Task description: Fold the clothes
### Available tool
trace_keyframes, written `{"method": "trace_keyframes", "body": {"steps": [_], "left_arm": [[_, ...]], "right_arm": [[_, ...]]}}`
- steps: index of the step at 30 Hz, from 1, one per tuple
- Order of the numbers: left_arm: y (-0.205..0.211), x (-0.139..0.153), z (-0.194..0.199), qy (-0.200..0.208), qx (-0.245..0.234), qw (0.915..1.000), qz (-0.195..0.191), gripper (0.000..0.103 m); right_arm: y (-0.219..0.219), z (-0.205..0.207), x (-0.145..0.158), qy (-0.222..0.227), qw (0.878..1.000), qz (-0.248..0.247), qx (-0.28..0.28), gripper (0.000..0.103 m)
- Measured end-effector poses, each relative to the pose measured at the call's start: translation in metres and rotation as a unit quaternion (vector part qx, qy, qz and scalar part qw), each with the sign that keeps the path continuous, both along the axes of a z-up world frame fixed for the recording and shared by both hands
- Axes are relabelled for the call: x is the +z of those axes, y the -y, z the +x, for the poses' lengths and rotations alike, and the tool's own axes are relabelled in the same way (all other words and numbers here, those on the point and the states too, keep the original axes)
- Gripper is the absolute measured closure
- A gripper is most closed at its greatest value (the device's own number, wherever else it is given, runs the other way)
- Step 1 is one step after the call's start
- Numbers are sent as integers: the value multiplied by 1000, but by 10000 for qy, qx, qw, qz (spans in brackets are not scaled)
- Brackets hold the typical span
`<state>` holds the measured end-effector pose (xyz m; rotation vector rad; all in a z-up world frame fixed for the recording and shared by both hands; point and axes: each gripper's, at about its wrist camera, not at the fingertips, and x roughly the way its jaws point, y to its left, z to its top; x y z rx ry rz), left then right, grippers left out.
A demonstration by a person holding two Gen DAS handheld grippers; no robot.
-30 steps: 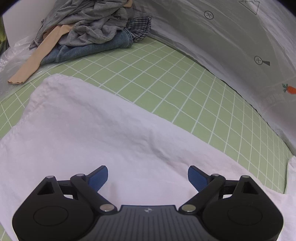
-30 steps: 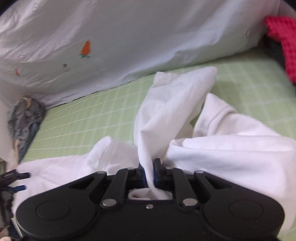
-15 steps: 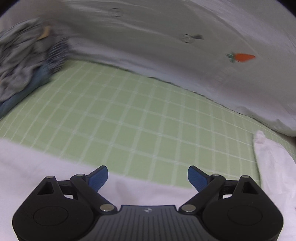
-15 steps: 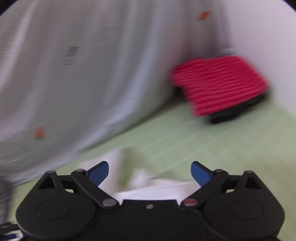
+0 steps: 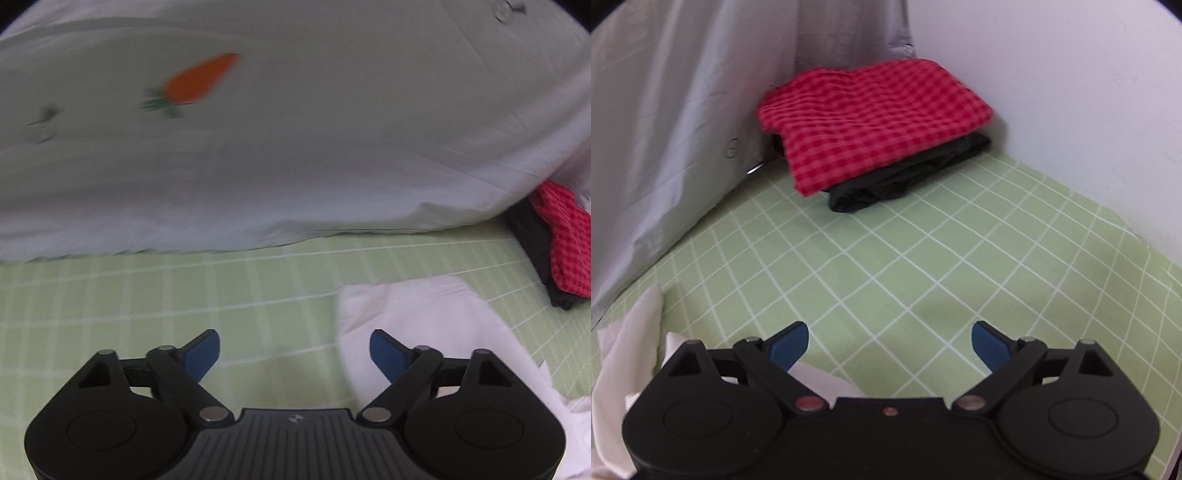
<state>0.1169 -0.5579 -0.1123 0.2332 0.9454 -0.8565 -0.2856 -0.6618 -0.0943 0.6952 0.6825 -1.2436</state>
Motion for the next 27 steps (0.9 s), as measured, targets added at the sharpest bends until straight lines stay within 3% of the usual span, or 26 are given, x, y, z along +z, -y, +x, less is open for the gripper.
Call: {"method": "trace_keyframes", "body": {"steps": [3,9,11,13,21,24,27], "left_arm": [[28,-10,-1,-113,-241,9996,31,29],[54,-25,-5,-123,-426,9989,124,58],[57,-27,-6,-59,-376,9991,193,90],[57,-27,-6,-71,-478,9988,41,99],[0,16,4,787,31,9963,-346,99],[-58,49,17,1000,732,9905,-593,99],[-121,77,24,1195,1461,9795,-702,98]], "right_arm": [[5,-9,-2,69,9996,48,-284,7],[7,-18,-7,-109,9990,61,-430,7],[7,-21,-10,-118,9988,102,-472,7],[8,-24,-13,-111,9984,155,-524,7],[4,-22,-15,-68,9984,262,-493,7],[-1,-15,-13,-83,9990,267,-356,7],[-6,-7,-13,5,9992,321,-247,7]]}}
